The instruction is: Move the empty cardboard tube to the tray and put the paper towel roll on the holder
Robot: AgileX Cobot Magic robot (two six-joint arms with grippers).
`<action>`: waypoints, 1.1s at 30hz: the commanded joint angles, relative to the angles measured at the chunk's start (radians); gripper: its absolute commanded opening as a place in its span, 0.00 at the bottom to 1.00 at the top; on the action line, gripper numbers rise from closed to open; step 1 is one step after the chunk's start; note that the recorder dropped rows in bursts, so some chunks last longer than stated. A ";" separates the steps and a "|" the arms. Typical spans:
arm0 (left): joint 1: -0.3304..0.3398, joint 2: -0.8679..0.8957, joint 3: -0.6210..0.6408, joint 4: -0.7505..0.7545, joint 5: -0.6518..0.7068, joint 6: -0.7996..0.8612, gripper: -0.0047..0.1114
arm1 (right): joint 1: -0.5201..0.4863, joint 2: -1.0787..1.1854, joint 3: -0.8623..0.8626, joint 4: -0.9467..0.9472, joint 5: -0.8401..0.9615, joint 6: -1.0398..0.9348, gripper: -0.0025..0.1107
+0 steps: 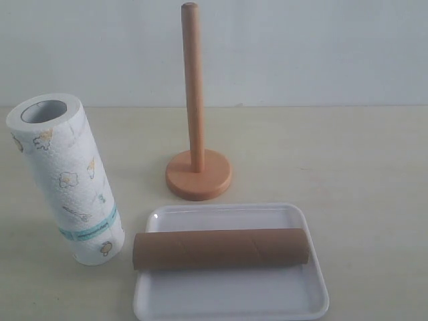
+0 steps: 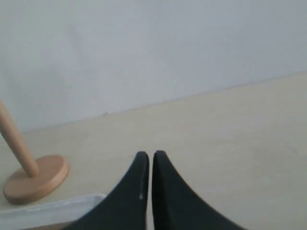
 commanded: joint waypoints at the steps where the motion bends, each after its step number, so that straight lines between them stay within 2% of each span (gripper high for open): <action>1: 0.003 -0.002 0.004 -0.005 0.000 0.001 0.08 | -0.003 -0.005 0.005 -0.008 0.117 -0.103 0.05; 9: 0.003 -0.002 0.004 -0.005 0.000 0.001 0.08 | -0.003 -0.005 0.005 -0.008 0.181 -0.239 0.05; 33: 0.003 -0.002 0.004 -0.005 0.000 0.001 0.08 | -0.003 -0.005 0.005 -0.008 0.179 -0.235 0.05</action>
